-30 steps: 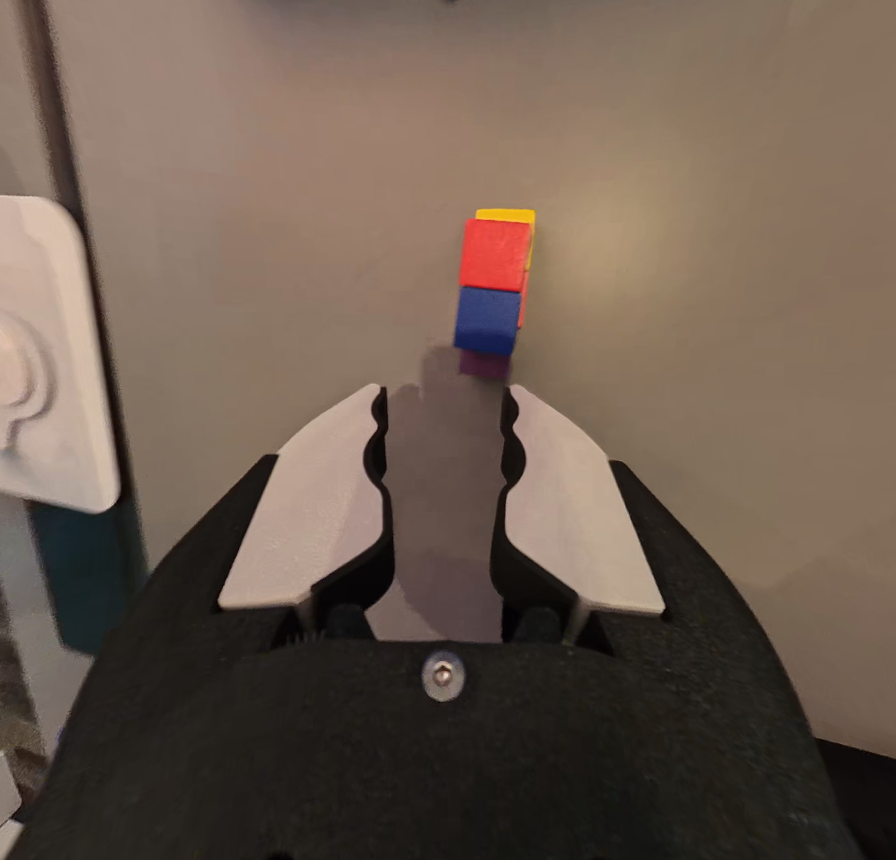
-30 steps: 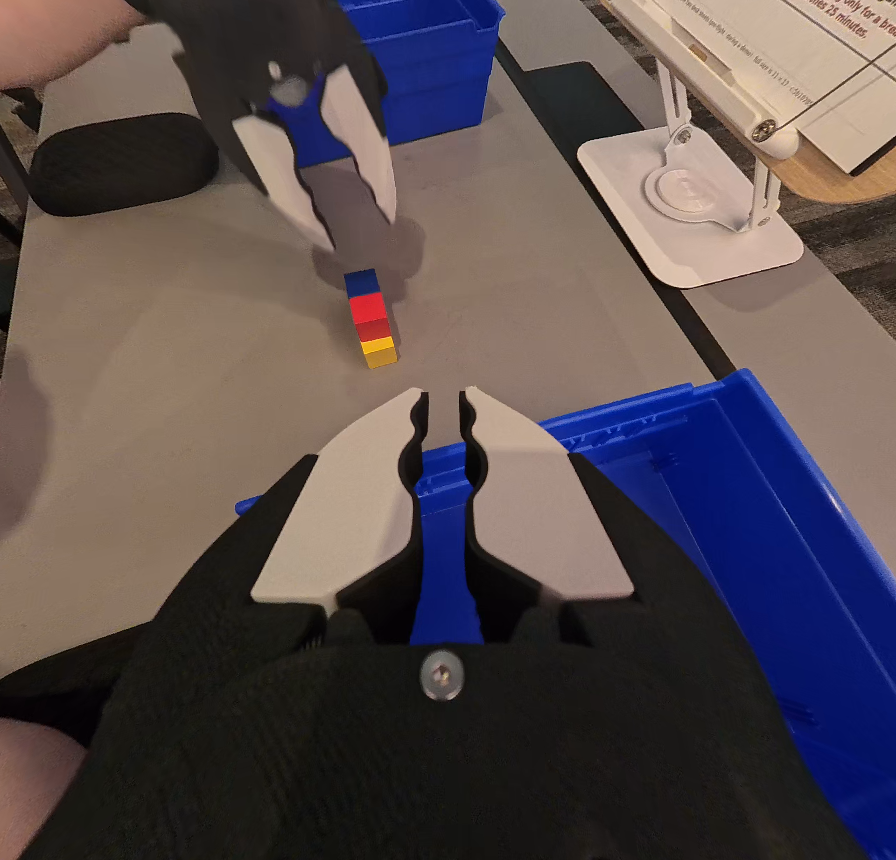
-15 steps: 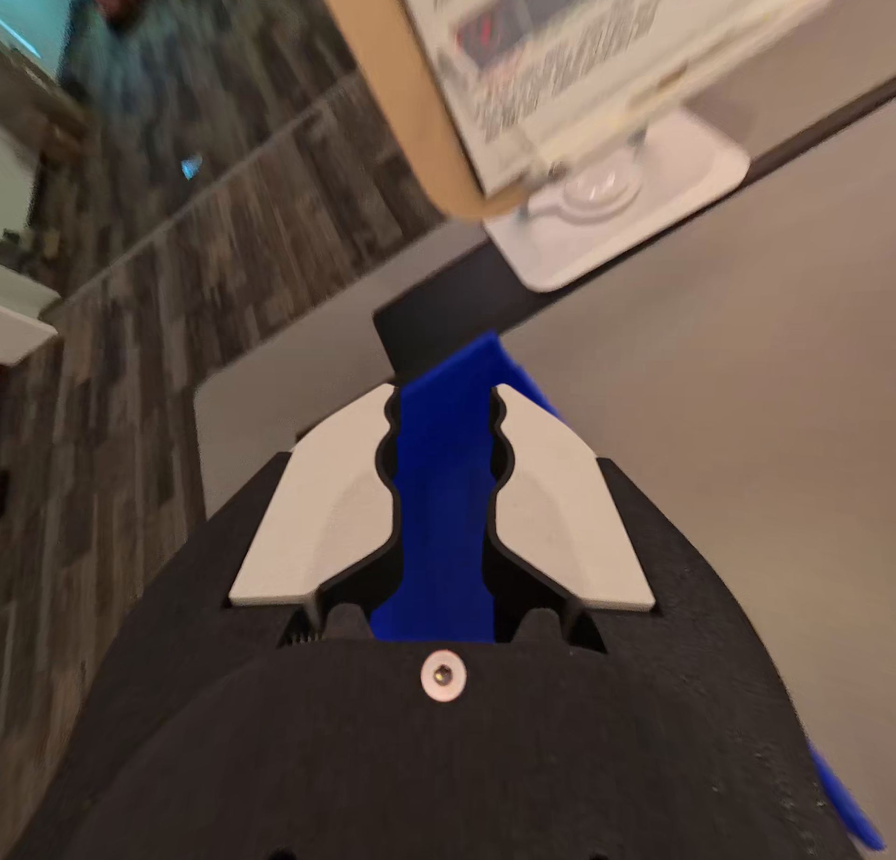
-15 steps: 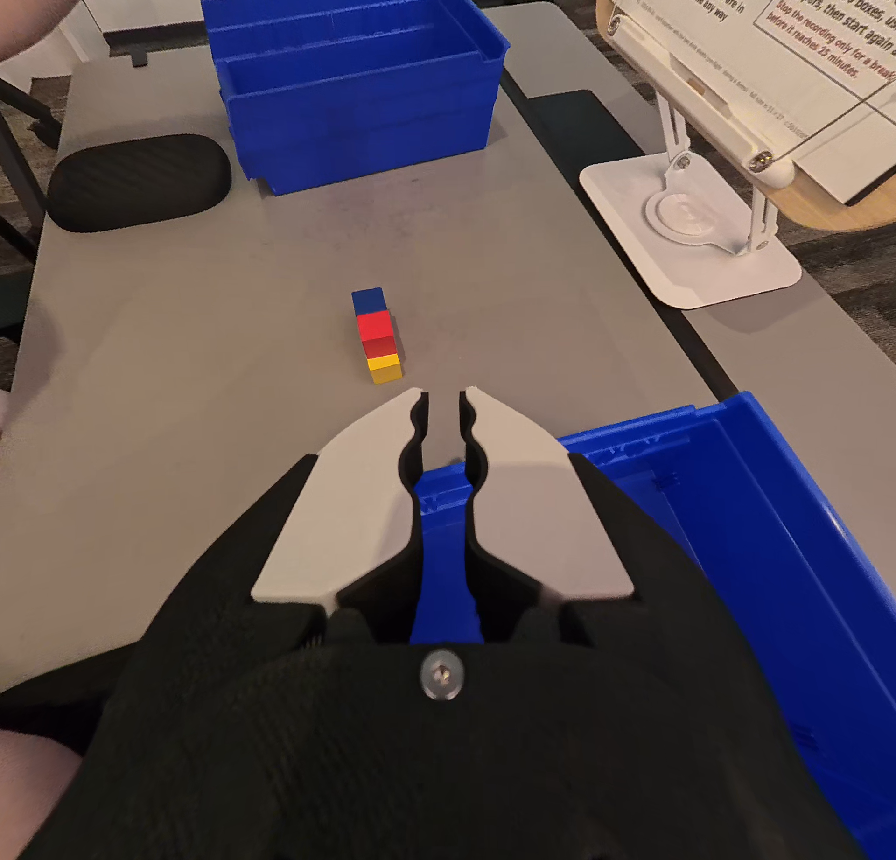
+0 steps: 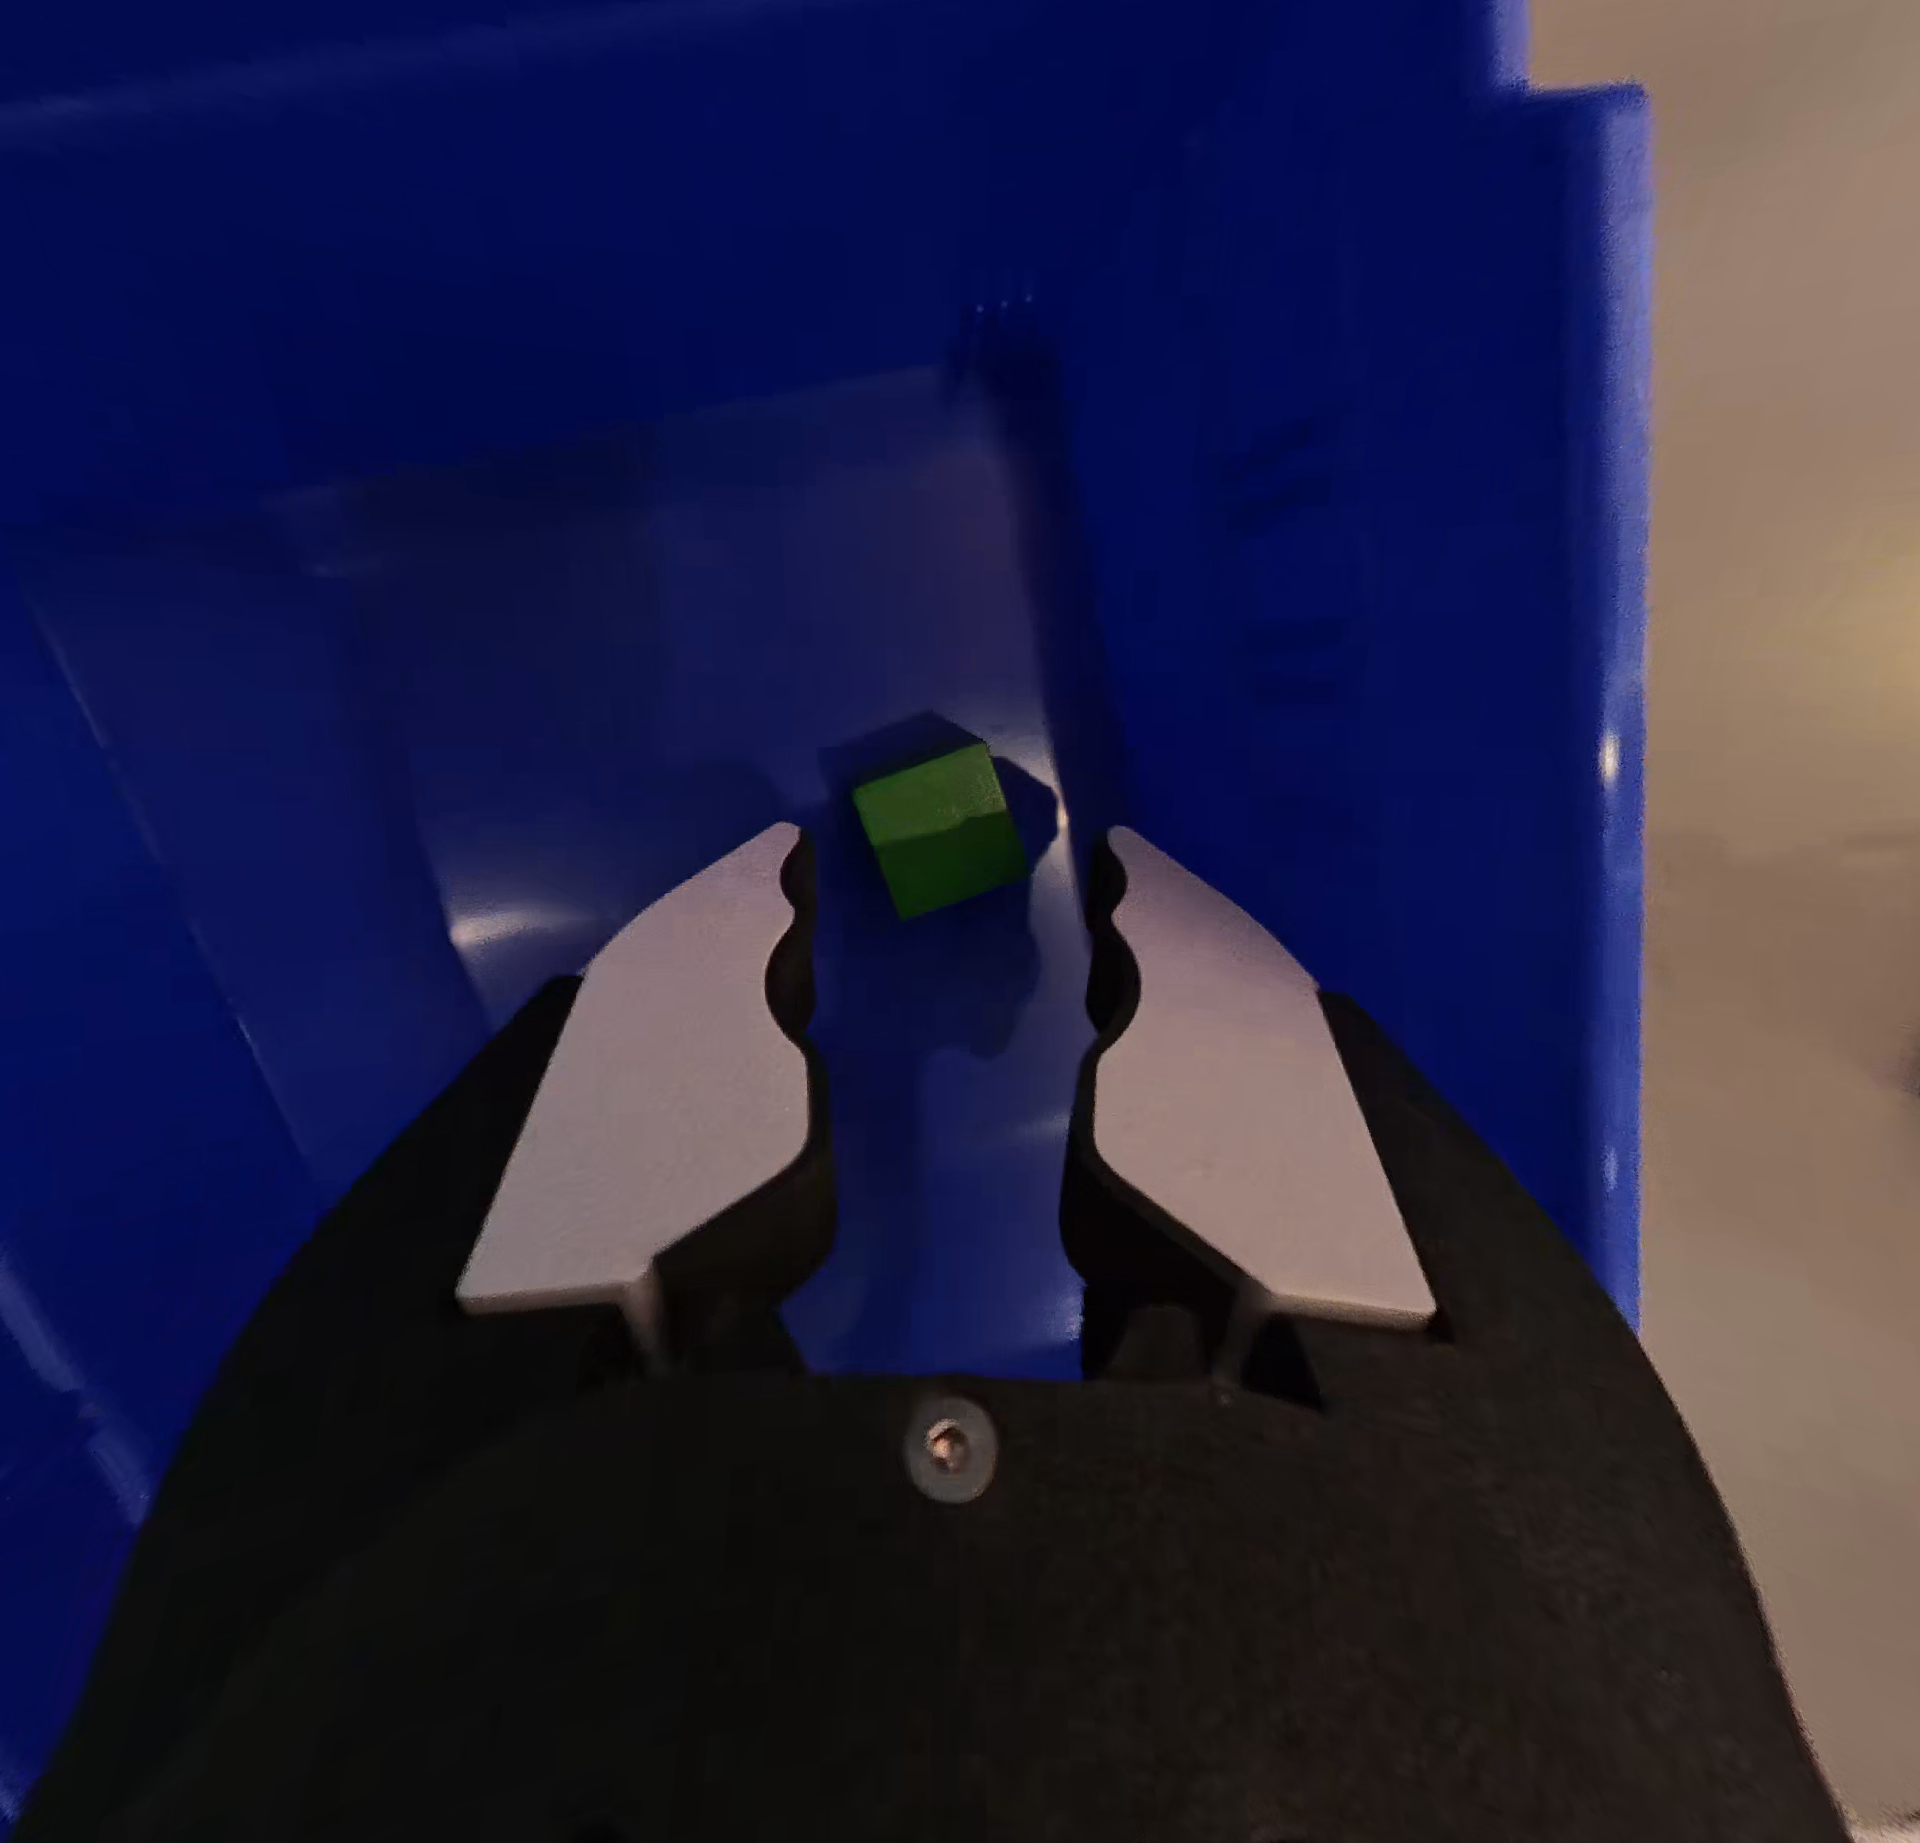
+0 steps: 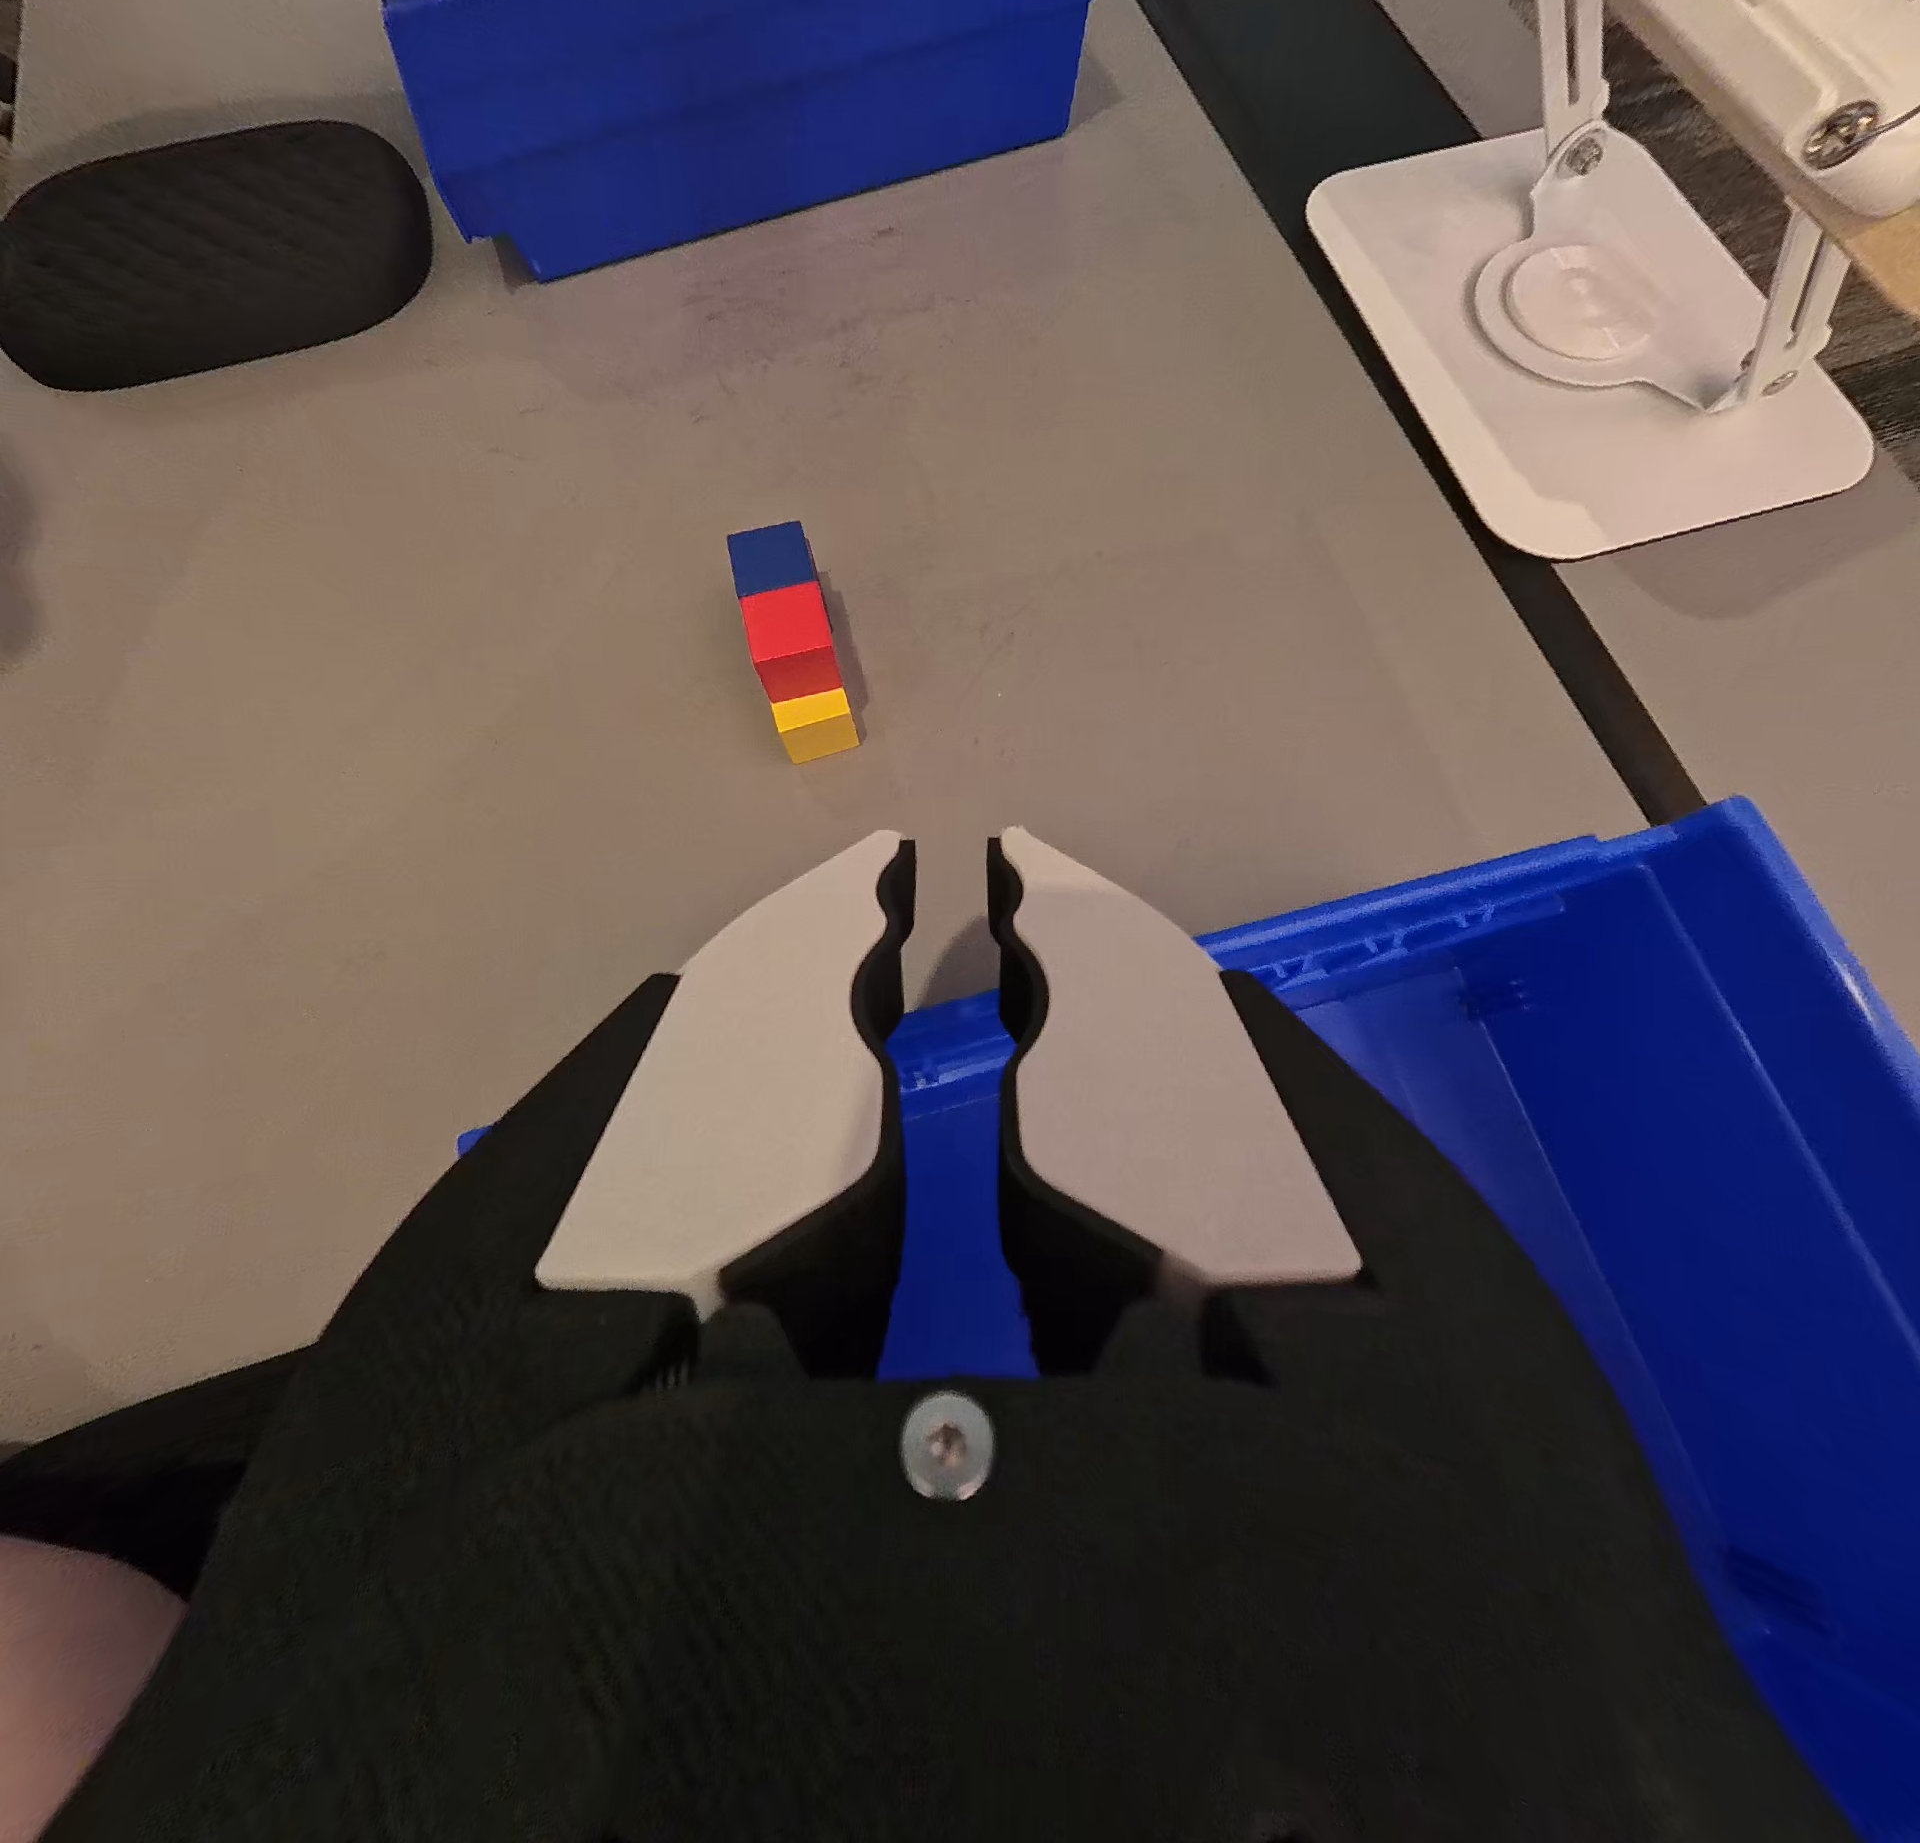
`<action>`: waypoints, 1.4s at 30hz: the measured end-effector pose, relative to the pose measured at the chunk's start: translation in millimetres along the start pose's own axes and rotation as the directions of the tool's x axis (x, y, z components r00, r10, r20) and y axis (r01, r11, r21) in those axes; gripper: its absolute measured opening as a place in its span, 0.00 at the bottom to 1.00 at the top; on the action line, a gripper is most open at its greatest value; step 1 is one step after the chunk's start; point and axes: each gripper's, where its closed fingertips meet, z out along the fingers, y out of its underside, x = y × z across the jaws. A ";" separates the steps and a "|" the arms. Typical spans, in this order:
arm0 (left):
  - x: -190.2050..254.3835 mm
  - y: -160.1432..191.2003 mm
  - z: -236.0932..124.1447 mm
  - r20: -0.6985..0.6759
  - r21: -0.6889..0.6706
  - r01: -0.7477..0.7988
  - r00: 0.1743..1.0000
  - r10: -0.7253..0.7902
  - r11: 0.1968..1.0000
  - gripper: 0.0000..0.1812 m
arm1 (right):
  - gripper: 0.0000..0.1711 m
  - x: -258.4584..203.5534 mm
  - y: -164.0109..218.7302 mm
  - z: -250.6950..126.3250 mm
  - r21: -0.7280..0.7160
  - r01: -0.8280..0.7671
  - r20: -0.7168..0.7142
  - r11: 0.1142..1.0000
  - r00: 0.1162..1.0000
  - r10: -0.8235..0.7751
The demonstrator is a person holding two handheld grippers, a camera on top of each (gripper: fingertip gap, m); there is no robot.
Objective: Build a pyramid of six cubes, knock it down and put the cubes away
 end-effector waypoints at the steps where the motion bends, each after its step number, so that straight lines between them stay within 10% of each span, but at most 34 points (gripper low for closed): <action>1: 0.3 0.4 1.6 0.014 -0.007 -0.005 1.000 0.005 1.000 0.29 | 0.08 0.1 0.8 1.0 -0.004 0.000 0.001 1.000 1.000 0.000; 15: -33.8 1.2 -4.9 0.180 -0.038 -0.053 0.982 0.059 0.998 0.17 | 0.08 2.2 2.6 -3.0 0.007 -0.004 -0.002 1.000 1.000 0.004; 24: 23.3 -39.6 -137.1 0.138 0.290 -0.304 0.952 0.275 0.907 0.16 | 0.08 1.9 -8.8 -21.7 0.075 0.017 -0.036 0.997 0.999 -0.014; 32: 267.0 27.0 -133.2 -0.079 0.404 -0.805 0.443 0.893 0.435 0.16 | 0.08 -5.7 -17.5 -30.5 0.113 0.046 -0.036 0.993 0.998 -0.043; 37: 303.6 53.5 -65.7 -0.088 0.274 -0.924 0.251 0.964 0.265 0.16 | 0.08 -8.5 -19.4 -35.3 0.129 0.053 -0.037 0.990 0.998 -0.049; 42: 312.0 58.3 -36.6 -0.140 0.243 -0.935 0.229 0.963 0.258 0.16 | 0.08 -7.7 -19.2 -41.1 0.147 0.048 -0.037 0.988 0.998 -0.043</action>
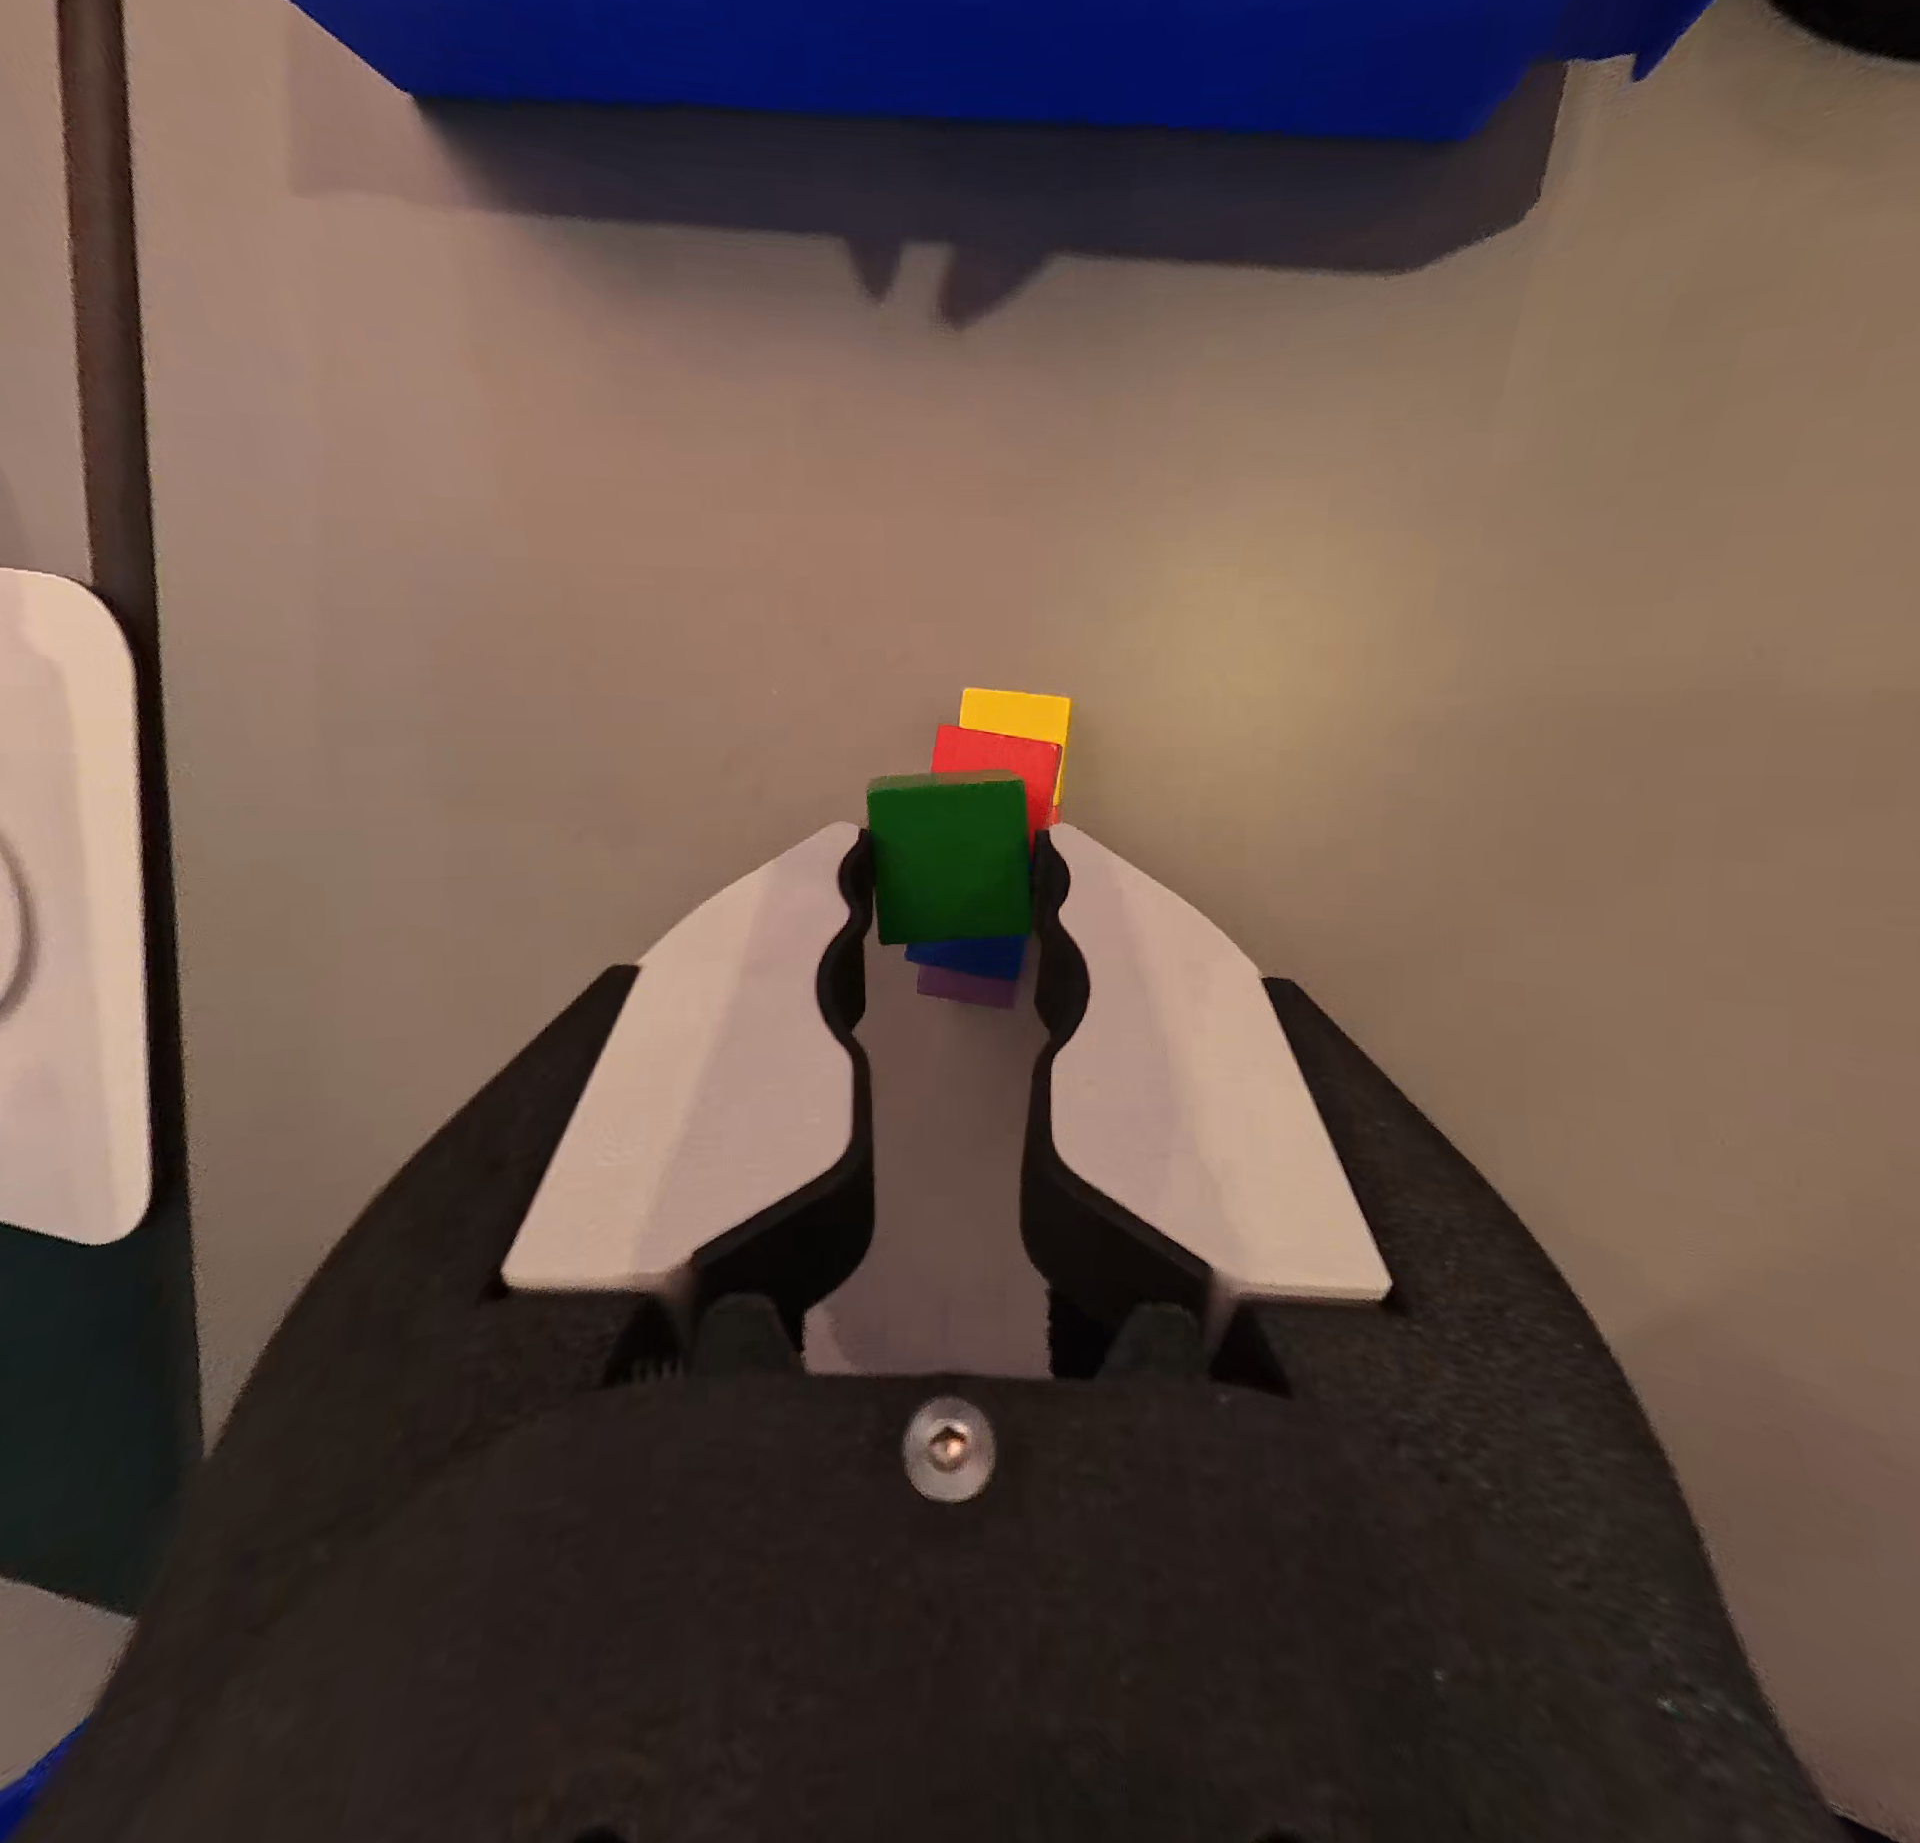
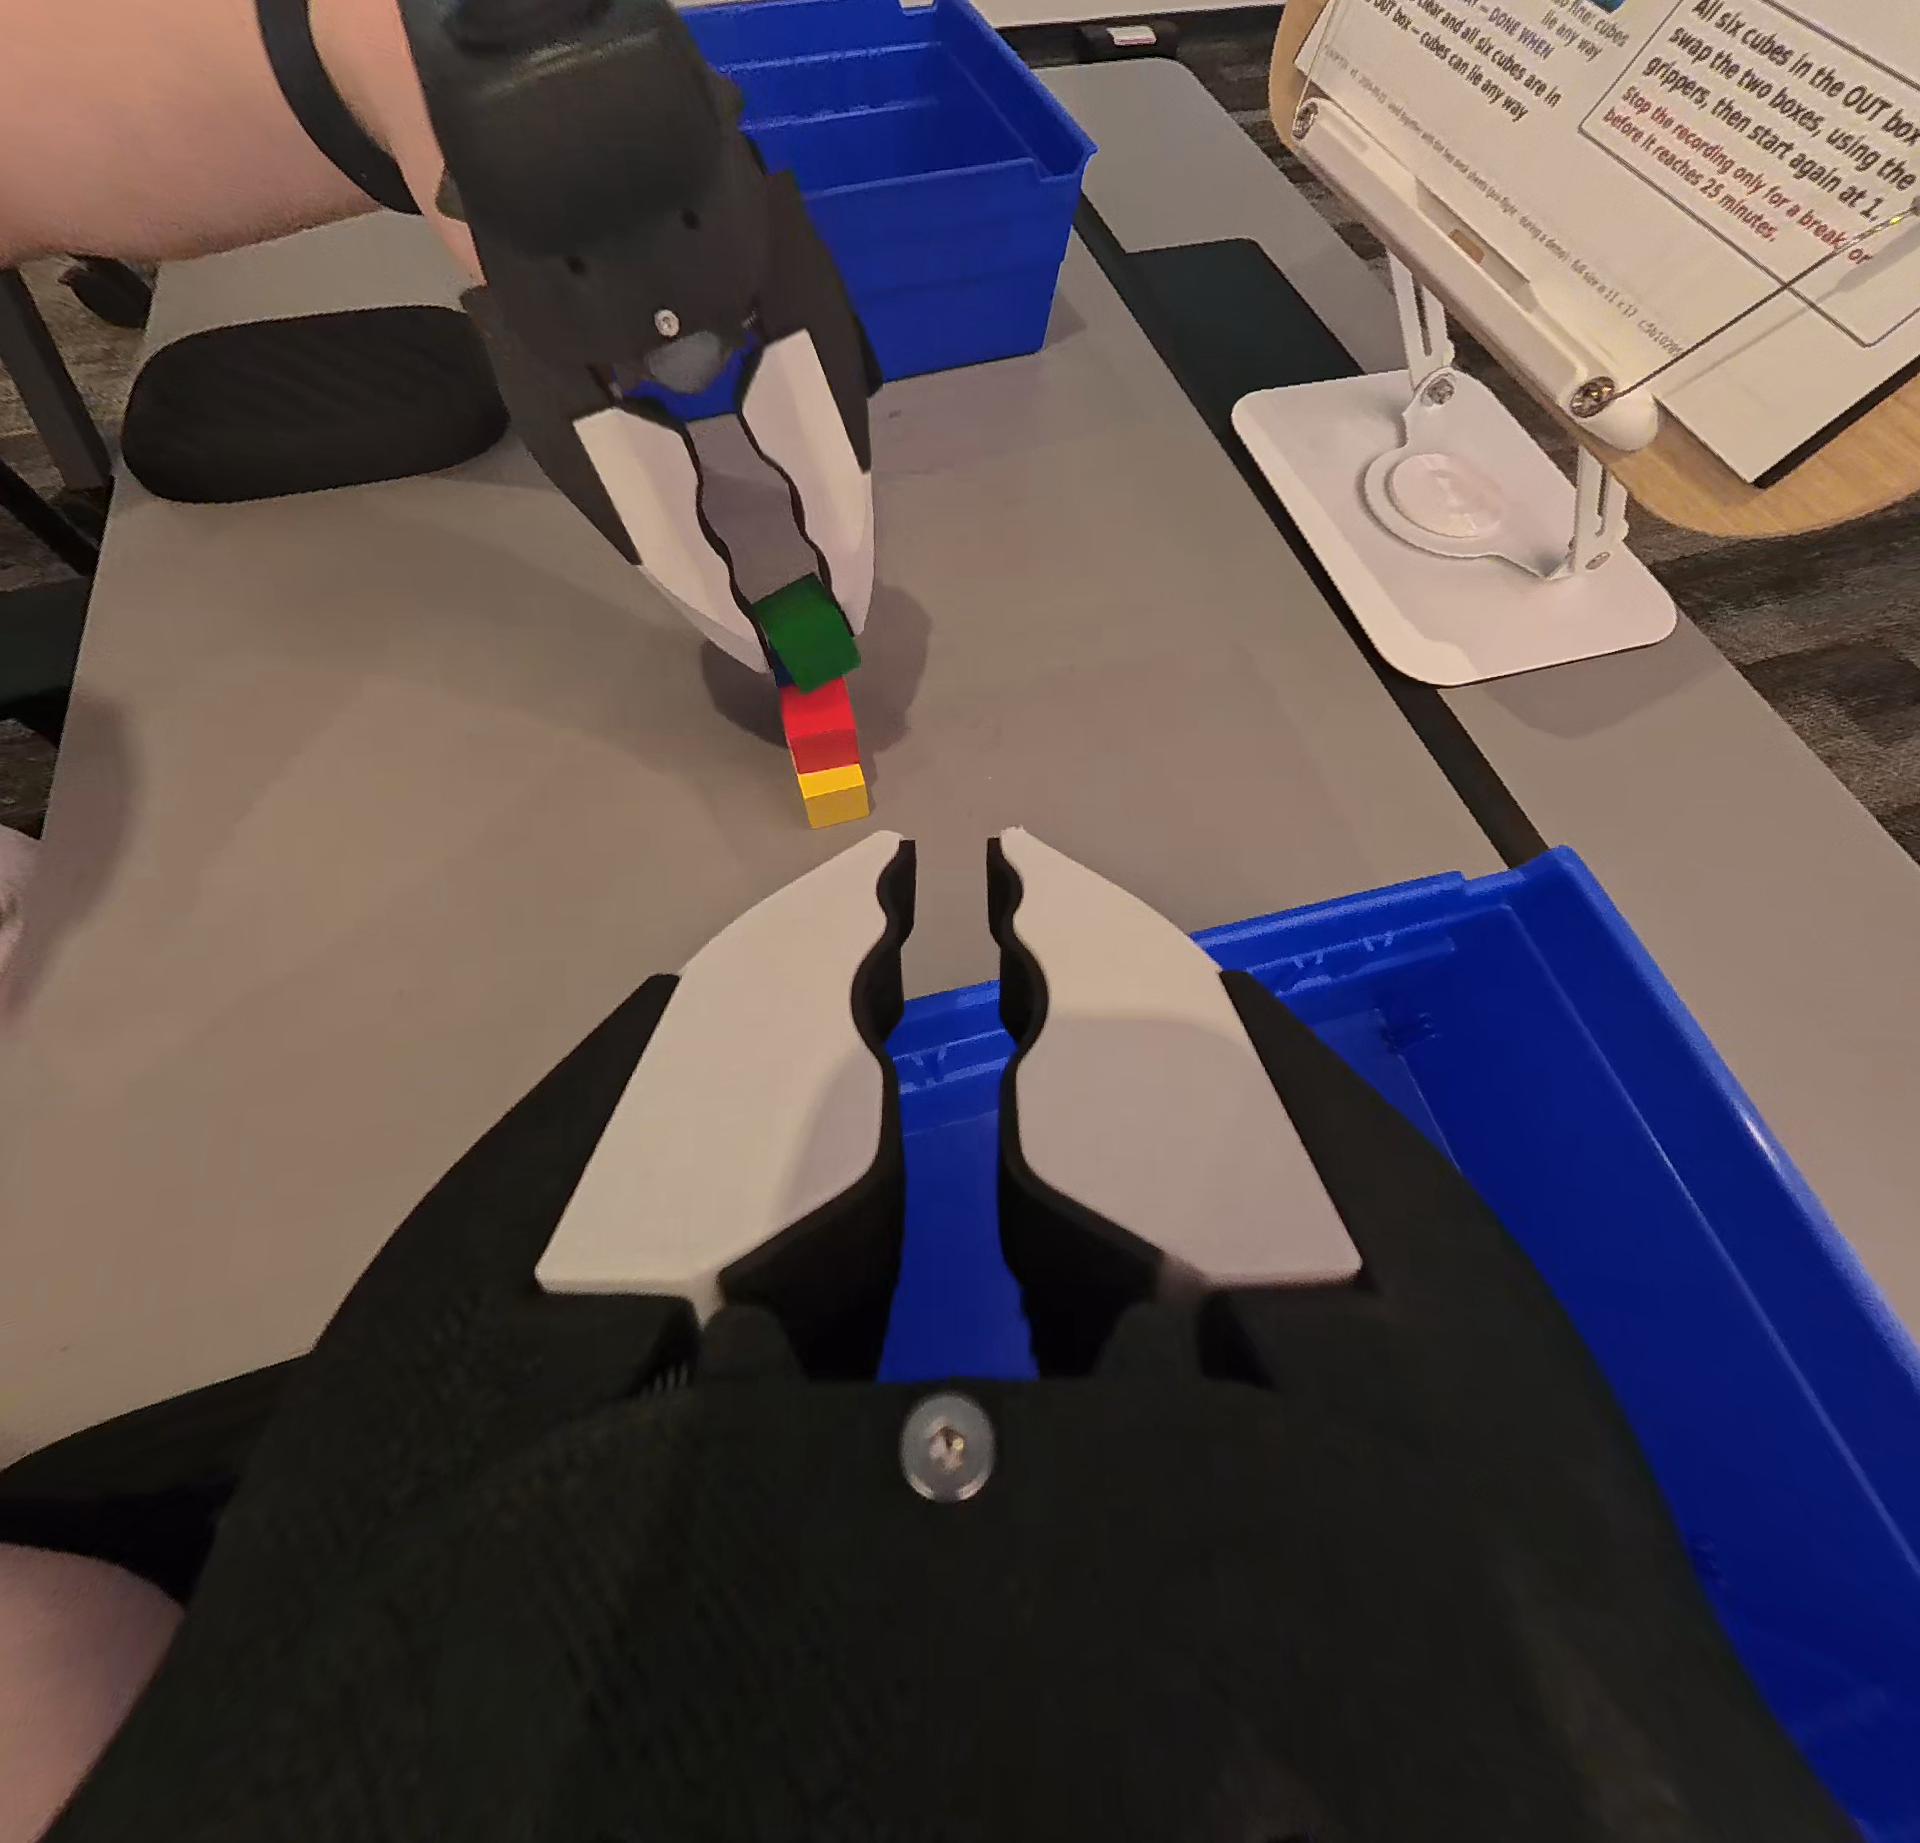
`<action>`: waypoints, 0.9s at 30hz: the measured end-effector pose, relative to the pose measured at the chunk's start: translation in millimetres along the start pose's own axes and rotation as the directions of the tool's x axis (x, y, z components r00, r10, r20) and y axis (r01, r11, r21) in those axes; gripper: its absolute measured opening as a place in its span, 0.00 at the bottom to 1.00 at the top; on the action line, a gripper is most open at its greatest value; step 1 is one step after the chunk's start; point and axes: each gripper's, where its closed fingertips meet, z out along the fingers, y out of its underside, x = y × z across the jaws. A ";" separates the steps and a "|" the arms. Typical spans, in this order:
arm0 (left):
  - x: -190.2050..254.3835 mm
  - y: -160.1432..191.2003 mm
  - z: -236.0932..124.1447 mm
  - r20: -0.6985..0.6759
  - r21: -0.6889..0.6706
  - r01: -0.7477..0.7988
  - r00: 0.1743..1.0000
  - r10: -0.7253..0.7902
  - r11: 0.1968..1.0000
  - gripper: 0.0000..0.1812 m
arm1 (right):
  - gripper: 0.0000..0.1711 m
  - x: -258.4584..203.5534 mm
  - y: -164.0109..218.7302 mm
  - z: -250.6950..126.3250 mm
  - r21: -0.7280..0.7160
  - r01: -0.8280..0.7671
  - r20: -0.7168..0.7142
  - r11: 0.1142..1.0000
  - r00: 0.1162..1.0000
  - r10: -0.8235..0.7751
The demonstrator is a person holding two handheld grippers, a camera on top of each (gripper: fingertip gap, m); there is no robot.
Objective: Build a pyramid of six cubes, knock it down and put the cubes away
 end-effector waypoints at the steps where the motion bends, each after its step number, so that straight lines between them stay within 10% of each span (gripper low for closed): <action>1: -0.2 -0.4 1.2 -0.008 0.005 0.005 1.000 -0.005 1.000 0.16 | 0.08 0.2 -0.1 -1.0 0.003 0.000 -0.001 1.000 1.000 0.000; 27: 7.3 9.8 7.8 -0.097 0.008 0.020 0.995 -0.019 1.000 0.16 | 0.08 -1.1 5.6 3.5 -0.028 -0.011 0.019 1.000 1.000 0.012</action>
